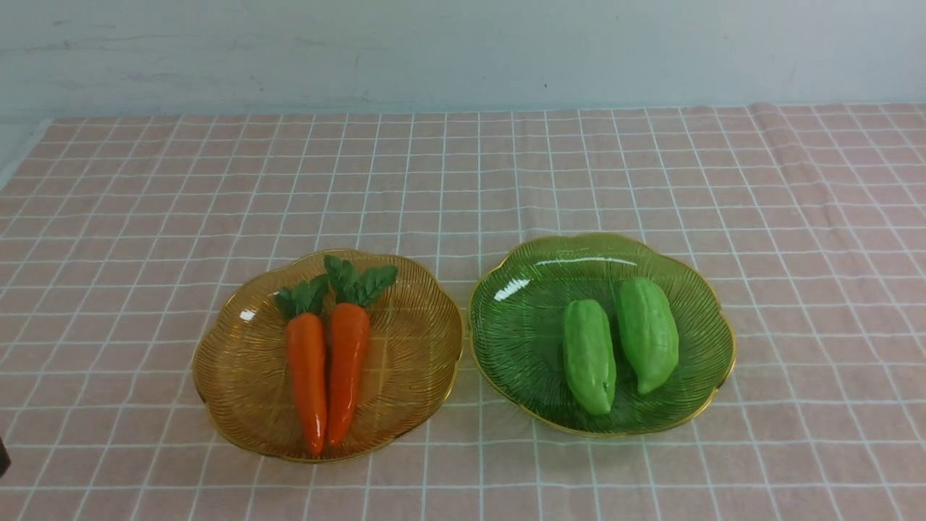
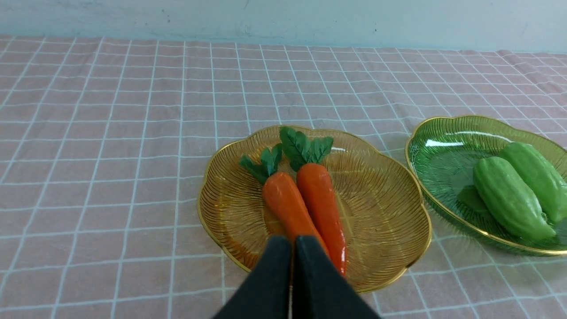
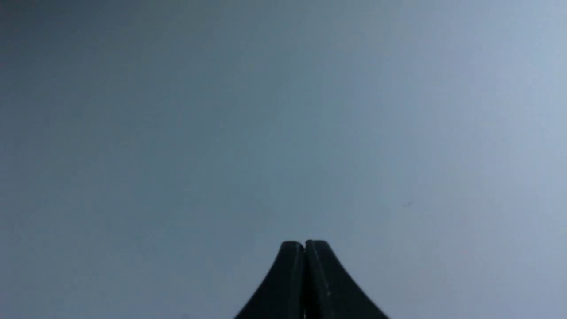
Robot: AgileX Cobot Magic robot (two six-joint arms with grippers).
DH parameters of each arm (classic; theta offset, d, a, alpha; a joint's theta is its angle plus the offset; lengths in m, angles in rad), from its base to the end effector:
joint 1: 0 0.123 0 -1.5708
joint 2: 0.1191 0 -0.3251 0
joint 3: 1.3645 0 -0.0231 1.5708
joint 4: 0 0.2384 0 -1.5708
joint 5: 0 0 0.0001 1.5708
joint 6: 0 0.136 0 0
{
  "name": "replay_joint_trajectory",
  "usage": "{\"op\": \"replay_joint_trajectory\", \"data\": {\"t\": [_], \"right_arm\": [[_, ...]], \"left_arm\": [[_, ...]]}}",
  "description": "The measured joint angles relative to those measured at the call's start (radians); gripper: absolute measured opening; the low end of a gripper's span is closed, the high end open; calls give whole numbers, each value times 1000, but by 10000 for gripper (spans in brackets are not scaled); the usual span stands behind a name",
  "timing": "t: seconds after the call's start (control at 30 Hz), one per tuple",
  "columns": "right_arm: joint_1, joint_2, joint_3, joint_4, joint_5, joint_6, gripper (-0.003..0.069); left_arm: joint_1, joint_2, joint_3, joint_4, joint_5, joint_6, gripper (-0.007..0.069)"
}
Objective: Put different types of vegetables on the plate.
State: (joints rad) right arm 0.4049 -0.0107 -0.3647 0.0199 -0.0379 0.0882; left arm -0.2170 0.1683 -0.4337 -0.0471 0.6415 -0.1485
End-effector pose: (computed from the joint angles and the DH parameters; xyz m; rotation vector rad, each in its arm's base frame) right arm -0.0007 -0.0004 0.3504 -0.1592 1.0694 0.4622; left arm 0.0327 -0.0111 0.2804 0.0484 1.8696 -0.3054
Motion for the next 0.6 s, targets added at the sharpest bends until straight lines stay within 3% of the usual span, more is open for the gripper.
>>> {"op": "replay_joint_trajectory", "data": {"t": [0.6], "right_arm": [[0, 0, 3, -27, 6, -47, -15]], "left_arm": [[0, 0, 5, 6, 2, 0, -3]]}}
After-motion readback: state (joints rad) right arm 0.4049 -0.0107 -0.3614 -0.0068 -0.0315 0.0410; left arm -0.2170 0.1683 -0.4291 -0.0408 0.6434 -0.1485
